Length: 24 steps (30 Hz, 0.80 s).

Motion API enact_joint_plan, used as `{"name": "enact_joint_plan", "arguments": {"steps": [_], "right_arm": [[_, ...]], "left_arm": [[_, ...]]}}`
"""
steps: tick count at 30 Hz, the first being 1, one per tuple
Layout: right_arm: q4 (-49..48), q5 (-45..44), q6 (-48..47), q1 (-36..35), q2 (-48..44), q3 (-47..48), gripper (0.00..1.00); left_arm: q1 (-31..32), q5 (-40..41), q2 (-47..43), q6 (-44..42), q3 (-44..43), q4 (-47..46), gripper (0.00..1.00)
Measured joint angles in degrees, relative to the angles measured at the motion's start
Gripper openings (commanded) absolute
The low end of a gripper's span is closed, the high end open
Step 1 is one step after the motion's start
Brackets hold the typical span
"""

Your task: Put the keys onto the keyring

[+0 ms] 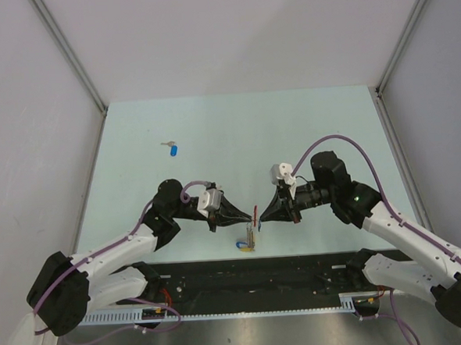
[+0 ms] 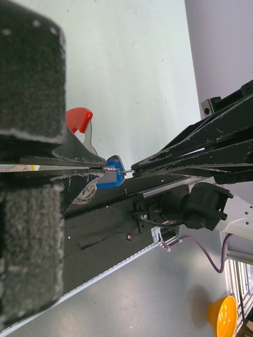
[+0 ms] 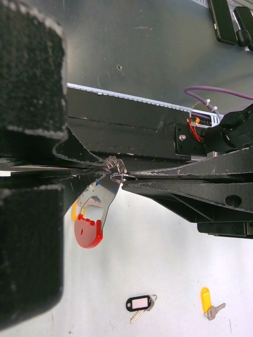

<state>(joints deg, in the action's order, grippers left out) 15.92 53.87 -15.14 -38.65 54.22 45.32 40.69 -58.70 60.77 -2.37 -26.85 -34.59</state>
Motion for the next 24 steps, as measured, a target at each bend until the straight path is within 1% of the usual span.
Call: {"name": "enact_joint_plan", "arguments": {"steps": [24], "right_arm": [[0.0, -1.0, 0.0, -0.6, -0.2, 0.0, 0.0]], "left_arm": [[0.0, -0.5, 0.1, 0.9, -0.1, 0.0, 0.0]]}}
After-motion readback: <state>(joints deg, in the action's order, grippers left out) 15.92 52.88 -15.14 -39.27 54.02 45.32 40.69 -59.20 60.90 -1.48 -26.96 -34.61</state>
